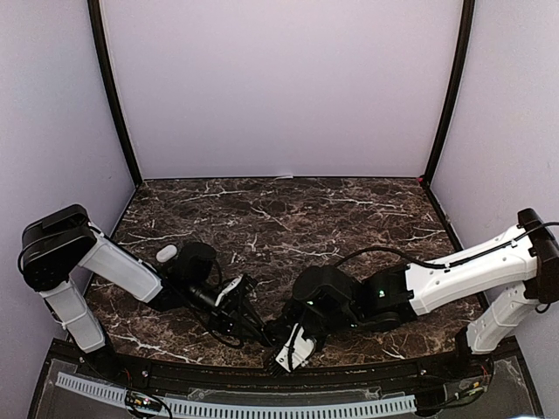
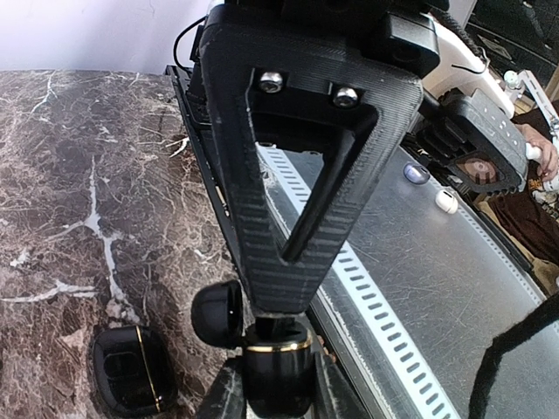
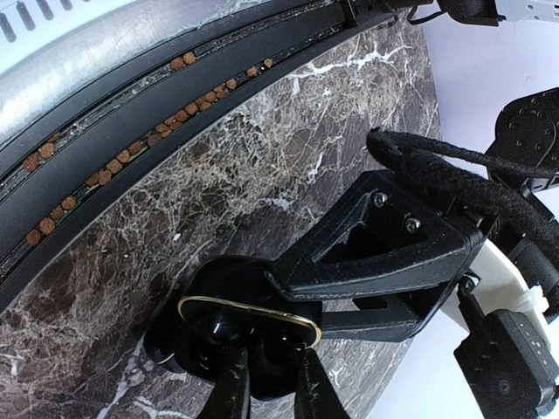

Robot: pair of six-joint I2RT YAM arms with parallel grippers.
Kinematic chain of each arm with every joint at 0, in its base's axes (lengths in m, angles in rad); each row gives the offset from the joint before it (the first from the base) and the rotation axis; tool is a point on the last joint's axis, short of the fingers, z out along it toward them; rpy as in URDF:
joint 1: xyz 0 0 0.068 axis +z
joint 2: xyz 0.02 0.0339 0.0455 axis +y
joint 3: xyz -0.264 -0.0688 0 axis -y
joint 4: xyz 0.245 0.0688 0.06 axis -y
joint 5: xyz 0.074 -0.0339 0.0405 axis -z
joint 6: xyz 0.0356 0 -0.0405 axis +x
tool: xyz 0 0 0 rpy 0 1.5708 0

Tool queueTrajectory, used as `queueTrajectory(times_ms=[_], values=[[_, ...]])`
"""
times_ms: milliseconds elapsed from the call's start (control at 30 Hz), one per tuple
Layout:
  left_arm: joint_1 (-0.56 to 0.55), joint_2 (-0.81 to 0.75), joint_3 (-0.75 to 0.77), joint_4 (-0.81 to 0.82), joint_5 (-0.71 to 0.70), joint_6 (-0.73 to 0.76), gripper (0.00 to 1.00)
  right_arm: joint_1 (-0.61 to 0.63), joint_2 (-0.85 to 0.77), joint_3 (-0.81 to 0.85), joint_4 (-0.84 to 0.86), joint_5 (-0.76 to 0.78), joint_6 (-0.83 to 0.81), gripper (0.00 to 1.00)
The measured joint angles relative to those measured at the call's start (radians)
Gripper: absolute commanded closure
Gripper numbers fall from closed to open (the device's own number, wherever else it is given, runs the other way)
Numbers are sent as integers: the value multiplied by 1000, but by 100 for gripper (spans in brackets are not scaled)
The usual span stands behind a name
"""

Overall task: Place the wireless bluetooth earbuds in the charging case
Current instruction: Insert the right earbud into the right side groove of the charging case.

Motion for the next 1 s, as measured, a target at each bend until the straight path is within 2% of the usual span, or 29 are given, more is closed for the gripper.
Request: queueTrajectory(times_ms=[567, 1000], values=[[9, 0, -43, 88, 28, -67, 86, 11, 10, -72, 172, 59, -65, 100], [8, 0, -43, 100, 38, -73, 86, 11, 12, -74, 185, 69, -63, 95]])
